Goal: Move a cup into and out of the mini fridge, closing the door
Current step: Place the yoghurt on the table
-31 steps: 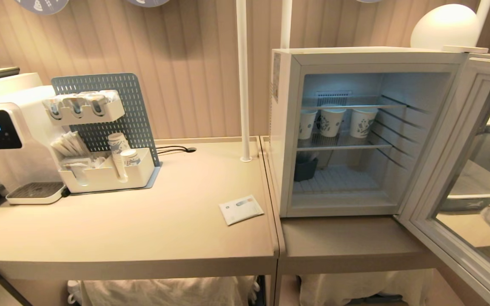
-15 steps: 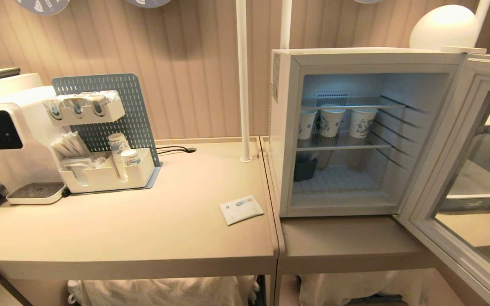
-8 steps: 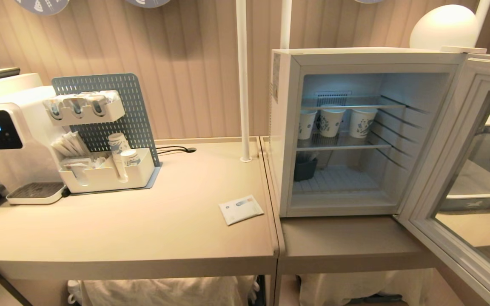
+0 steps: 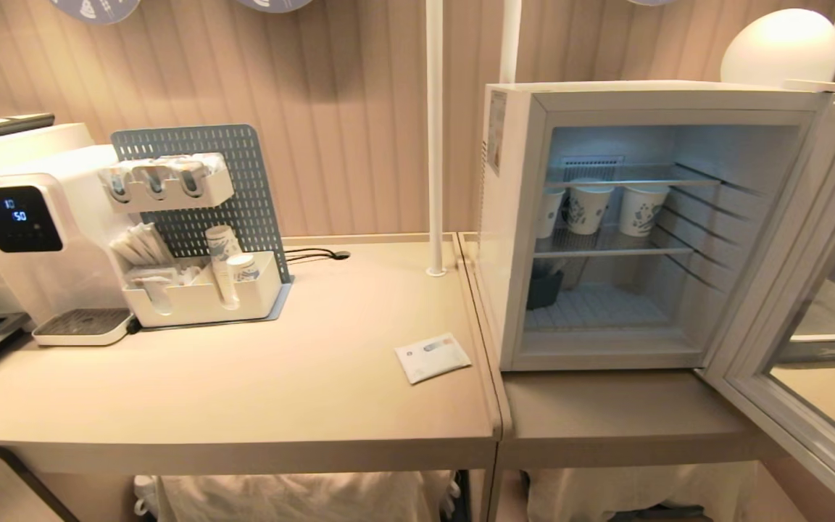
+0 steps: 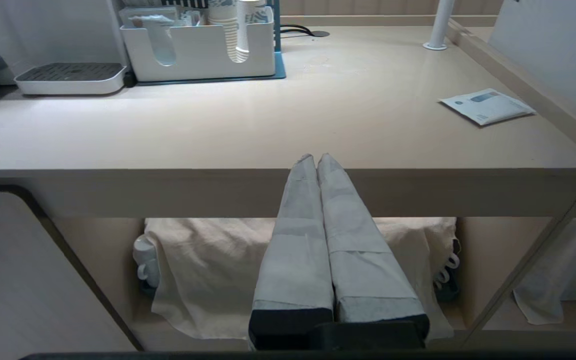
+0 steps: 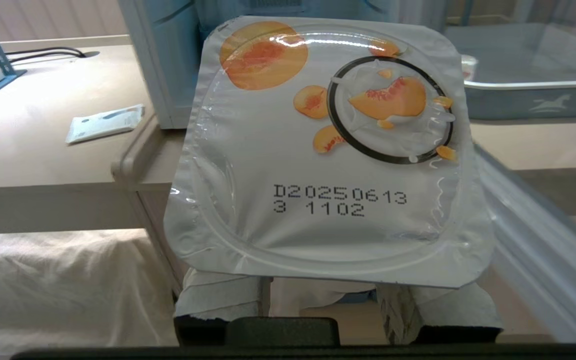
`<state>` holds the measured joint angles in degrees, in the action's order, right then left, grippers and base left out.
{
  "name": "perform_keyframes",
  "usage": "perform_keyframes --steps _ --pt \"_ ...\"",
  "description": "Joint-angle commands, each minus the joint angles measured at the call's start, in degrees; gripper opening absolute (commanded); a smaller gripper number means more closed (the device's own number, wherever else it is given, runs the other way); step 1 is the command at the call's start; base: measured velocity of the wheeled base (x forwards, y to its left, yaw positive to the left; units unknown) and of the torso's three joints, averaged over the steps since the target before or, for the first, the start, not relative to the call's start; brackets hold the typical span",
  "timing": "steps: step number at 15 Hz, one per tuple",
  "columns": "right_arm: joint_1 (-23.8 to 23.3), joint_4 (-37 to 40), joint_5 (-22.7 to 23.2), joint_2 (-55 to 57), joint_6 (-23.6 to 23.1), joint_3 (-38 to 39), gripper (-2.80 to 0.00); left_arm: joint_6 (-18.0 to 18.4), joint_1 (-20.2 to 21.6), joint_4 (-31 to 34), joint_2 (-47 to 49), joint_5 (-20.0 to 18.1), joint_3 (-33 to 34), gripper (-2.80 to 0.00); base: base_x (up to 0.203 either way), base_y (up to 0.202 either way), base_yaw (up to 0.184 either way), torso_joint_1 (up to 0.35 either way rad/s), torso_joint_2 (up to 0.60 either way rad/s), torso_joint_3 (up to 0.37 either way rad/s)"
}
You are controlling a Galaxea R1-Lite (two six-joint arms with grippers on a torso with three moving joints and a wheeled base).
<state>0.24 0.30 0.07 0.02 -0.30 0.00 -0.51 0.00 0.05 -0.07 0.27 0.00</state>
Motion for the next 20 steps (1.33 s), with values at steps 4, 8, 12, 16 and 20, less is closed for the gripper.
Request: perform_keyframes --steps 4,8,12,16,20 --pt "0.1 0.05 -0.07 0.15 0.04 0.0 -2.8 -0.02 0.0 -0.02 0.07 0.0 0.09 -2.8 0.0 0.193 0.001 0.003 0.0 0.003" --pt "0.1 0.05 -0.07 0.15 0.13 0.0 -2.8 -0.02 0.0 -0.05 0.07 0.0 0.09 -2.8 0.0 0.193 0.001 0.002 0.0 0.004" --pt "0.07 0.05 -0.07 0.15 0.13 0.0 -2.8 -0.02 0.0 -0.01 0.07 0.0 0.09 -2.8 0.0 0.19 0.0 0.002 0.0 0.003" --pt "0.02 0.05 -0.07 0.15 0.38 0.0 -2.8 -0.02 0.0 -0.04 0.07 0.0 0.09 -2.8 0.0 0.191 0.001 0.002 0.0 0.003" --pt "0.02 0.05 -0.07 0.15 0.39 0.0 -2.8 -0.02 0.0 -0.05 0.07 0.0 0.09 -2.8 0.0 0.192 0.0 0.003 0.0 0.002"
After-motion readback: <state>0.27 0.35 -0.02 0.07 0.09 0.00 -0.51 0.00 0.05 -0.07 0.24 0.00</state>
